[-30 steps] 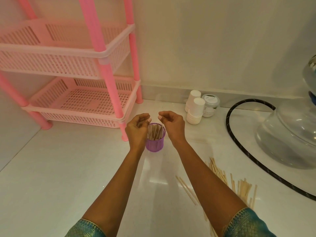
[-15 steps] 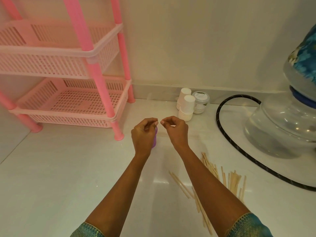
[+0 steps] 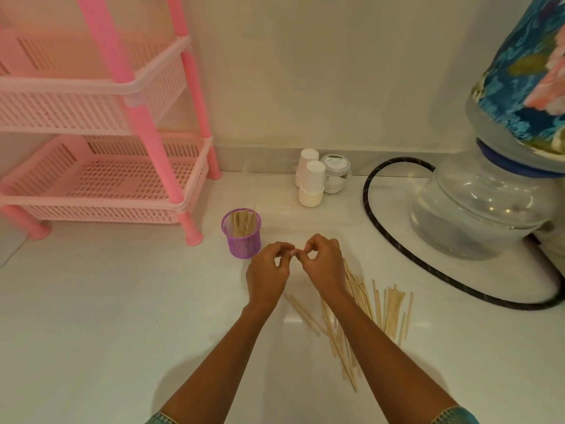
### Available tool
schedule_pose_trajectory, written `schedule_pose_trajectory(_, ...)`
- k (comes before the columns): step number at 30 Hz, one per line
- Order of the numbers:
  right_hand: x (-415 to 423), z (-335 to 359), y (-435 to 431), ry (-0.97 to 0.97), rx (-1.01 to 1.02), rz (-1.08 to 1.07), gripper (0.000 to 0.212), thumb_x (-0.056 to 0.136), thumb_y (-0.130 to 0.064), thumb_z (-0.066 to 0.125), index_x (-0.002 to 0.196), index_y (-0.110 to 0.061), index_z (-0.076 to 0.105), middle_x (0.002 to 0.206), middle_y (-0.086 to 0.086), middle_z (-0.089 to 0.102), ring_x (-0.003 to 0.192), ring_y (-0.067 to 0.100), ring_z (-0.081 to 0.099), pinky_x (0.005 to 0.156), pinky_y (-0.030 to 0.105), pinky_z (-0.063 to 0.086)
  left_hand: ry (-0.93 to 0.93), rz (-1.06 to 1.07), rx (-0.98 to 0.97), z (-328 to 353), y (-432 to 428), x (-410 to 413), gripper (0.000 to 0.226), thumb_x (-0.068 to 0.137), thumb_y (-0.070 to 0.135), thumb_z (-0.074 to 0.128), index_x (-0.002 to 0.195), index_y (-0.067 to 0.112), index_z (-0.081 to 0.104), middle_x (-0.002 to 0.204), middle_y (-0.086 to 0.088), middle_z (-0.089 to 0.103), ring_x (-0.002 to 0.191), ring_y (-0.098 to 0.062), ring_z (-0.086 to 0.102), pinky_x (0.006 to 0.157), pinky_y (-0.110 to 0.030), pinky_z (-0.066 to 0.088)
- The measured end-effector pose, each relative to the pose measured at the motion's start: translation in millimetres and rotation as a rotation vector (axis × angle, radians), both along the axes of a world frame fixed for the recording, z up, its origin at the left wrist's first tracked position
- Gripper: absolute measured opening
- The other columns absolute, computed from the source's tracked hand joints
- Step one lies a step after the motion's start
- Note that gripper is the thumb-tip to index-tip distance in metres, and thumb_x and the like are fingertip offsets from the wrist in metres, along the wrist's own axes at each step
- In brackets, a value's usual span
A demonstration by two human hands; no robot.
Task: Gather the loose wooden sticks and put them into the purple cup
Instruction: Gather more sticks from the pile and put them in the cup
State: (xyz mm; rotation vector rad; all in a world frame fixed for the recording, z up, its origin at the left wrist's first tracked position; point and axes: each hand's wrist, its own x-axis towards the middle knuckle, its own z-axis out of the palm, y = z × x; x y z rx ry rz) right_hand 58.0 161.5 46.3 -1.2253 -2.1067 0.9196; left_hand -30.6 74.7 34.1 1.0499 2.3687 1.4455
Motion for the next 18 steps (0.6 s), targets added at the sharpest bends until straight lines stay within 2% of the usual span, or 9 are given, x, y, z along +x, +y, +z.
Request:
schedule_pose_trajectory(6, 34, -21, -4, -0.096, 0.026, 0.033, 0.017, 0.081, -0.035, 0.070, 0.080, -0.021, 0.061, 0.082, -0.011, 0.060, 0.093, 0.011, 0.052, 0.069, 0.031, 0.050, -0.017, -0.044, -0.205, -12, -6, 29, 0.022, 0.093, 0.038, 0.058, 0.109, 0.026, 0.069, 0.109, 0.010, 0.071, 0.097, -0.006, 0.065, 0.084, -0.022, 0.050)
schedule_pose_trajectory(9, 47, -29, -7, -0.172, 0.018, 0.039, 0.016, 0.082, -0.036, 0.069, 0.081, -0.020, 0.065, 0.085, -0.010, 0.062, 0.099, 0.011, 0.051, 0.072, 0.030, 0.049, 0.062, -0.071, -0.312, -18, -14, 40, 0.027, 0.095, 0.040, 0.055, 0.114, 0.026, 0.067, 0.116, 0.009, 0.068, 0.103, -0.009, 0.064, 0.085, -0.021, 0.046)
schedule_pose_trajectory(12, 60, -35, -13, -0.263, 0.060, 0.063, 0.016, 0.084, -0.036, 0.067, 0.084, -0.020, 0.069, 0.092, -0.006, 0.066, 0.102, 0.013, 0.050, 0.079, 0.030, 0.049, 0.132, -0.173, -0.380, -29, -24, 56, 0.034, 0.098, 0.038, 0.046, 0.127, 0.026, 0.059, 0.134, 0.007, 0.057, 0.120, -0.011, 0.055, 0.097, -0.022, 0.041)
schedule_pose_trajectory(15, 74, -41, -20, -0.322, 0.103, 0.077, 0.016, 0.088, -0.029, 0.059, 0.092, -0.021, 0.073, 0.100, -0.004, 0.068, 0.107, 0.015, 0.049, 0.087, 0.031, 0.046, 0.225, -0.283, -0.428, -43, -31, 72, 0.041, 0.099, 0.038, 0.043, 0.138, 0.027, 0.048, 0.151, 0.005, 0.039, 0.140, -0.014, 0.033, 0.114, -0.028, 0.028)
schedule_pose_trajectory(17, 84, -47, -23, -0.339, 0.124, 0.089, 0.021, 0.090, -0.026, 0.055, 0.098, -0.021, 0.073, 0.103, -0.004, 0.068, 0.109, 0.016, 0.048, 0.092, 0.032, 0.044, 0.275, -0.358, -0.455, -49, -32, 82, 0.048, 0.098, 0.039, 0.042, 0.143, 0.022, 0.043, 0.155, 0.001, 0.033, 0.146, -0.018, 0.024, 0.117, -0.029, 0.012)
schedule_pose_trajectory(18, 89, -49, -24, -0.341, 0.130, 0.096, 0.021, 0.091, -0.026, 0.055, 0.100, -0.021, 0.073, 0.104, -0.004, 0.068, 0.110, 0.016, 0.048, 0.093, 0.032, 0.044, 0.311, -0.383, -0.476, -51, -33, 87, 0.052, 0.097, 0.041, 0.038, 0.143, 0.019, 0.043, 0.154, -0.002, 0.034, 0.146, -0.021, 0.024, 0.116, -0.030, 0.009)
